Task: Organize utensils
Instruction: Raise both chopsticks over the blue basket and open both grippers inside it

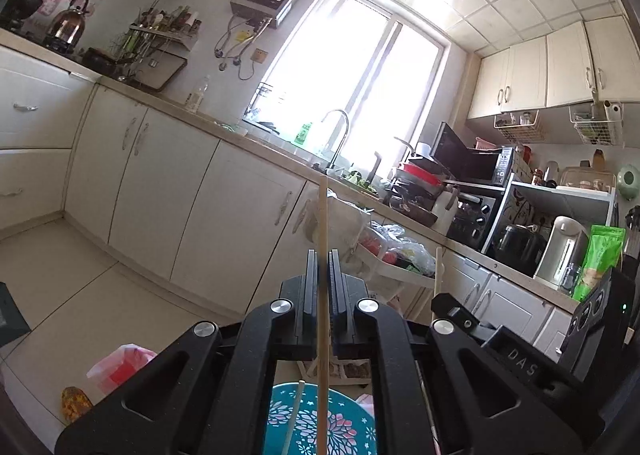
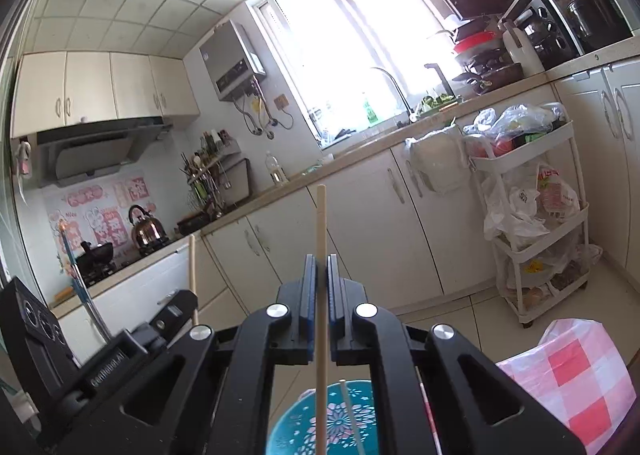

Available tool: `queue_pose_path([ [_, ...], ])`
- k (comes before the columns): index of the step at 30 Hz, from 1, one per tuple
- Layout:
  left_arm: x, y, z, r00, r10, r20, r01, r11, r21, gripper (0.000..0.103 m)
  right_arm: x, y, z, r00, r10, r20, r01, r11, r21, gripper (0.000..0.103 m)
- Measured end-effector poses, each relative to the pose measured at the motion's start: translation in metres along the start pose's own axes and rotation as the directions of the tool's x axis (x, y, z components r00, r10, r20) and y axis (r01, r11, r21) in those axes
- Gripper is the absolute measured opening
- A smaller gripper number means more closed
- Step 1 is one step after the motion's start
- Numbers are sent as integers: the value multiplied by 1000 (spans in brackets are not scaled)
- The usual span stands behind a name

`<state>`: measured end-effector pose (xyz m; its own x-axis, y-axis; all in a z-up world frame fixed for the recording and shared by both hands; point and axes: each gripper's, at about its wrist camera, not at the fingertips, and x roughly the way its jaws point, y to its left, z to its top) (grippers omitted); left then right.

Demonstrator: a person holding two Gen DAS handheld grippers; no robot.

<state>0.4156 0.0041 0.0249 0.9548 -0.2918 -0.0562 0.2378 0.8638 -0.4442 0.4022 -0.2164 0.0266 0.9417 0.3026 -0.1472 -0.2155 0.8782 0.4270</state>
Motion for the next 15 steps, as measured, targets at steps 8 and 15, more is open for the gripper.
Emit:
queue_pose_path([
  [8,34,15,-28,999,45,-19,-45,999,-5,5,26,-21,-31,997,-58,-45,57,998,-24,6],
  [15,42,19,-65,992,82,-101,-75,994,75,5,31,-30,-57,990,-84,-113,80,996,-37,6],
])
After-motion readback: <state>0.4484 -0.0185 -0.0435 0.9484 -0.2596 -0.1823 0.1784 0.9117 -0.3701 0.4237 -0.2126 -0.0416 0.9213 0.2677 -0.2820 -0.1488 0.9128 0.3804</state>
